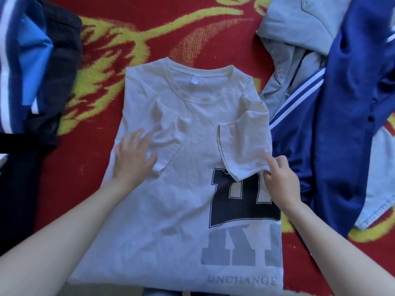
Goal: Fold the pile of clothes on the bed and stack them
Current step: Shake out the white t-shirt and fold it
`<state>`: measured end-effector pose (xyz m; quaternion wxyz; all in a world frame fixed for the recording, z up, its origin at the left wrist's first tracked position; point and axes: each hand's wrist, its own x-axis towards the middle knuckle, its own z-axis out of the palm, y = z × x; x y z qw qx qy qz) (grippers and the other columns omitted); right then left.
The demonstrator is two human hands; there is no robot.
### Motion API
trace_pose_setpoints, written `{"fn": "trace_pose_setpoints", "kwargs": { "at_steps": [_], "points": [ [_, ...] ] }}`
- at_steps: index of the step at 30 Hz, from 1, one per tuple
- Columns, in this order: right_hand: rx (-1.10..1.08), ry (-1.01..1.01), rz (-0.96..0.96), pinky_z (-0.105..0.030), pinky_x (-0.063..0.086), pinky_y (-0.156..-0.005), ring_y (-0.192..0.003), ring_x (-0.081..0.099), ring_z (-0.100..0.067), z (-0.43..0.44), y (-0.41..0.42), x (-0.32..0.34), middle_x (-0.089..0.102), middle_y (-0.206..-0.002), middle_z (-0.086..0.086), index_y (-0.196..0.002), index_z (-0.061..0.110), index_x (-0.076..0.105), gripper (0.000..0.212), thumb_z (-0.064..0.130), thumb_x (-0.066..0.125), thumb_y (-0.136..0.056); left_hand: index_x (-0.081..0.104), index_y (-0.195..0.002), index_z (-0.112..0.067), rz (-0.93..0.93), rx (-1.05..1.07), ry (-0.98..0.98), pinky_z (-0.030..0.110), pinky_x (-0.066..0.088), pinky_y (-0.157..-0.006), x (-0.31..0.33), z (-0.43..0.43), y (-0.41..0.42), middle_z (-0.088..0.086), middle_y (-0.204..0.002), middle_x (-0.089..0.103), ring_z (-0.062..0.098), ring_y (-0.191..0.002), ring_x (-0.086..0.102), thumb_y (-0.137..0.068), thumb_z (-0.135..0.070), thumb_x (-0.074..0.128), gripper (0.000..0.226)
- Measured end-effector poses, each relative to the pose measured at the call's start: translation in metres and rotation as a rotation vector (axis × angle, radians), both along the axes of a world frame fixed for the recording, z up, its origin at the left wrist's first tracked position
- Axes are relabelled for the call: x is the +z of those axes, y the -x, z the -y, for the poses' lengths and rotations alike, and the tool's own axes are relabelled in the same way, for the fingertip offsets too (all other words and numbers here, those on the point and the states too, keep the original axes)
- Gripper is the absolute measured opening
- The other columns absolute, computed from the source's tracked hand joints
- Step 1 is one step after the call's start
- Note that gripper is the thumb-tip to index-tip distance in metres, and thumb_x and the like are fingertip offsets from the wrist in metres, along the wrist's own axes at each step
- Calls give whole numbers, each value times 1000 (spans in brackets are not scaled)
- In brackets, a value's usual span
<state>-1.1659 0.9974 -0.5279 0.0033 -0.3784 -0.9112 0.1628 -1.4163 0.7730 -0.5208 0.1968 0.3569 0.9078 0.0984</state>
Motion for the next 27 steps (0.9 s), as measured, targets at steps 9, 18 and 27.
{"fn": "trace_pose_setpoints", "kwargs": {
  "at_steps": [9, 18, 27],
  "points": [
    [523, -214, 26, -26, 31, -39, -48, 46, -26, -18, -9, -6, 46, -61, -9, -68, 9, 66, 27, 34, 66, -76, 35, -138, -7, 702, 405, -247, 29, 36, -96, -6, -143, -54, 8, -121, 44, 26, -121, 45, -89, -22, 59, 56],
    [287, -46, -128, -44, 46, -75, -91, 49, -36, -97, 133, 37, 66, -117, -4, -111, 9, 67, 52, -9, 35, -73, 47, -133, -20, 414, -48, 21, 36, 41, -94, -9, -170, -45, 7, -125, 55, 28, -119, 45, -91, -20, 49, 42],
    [581, -274, 902, -39, 29, -94, -107, 39, -23, -149, 148, 49, 55, -113, 1, -113, 30, 56, 25, 28, 47, -89, 55, -82, -18, 873, 414, -349, 17, 41, -49, -1, -141, -32, 0, -71, 42, 10, -54, 44, -83, 6, 52, 24]
  ]
}}
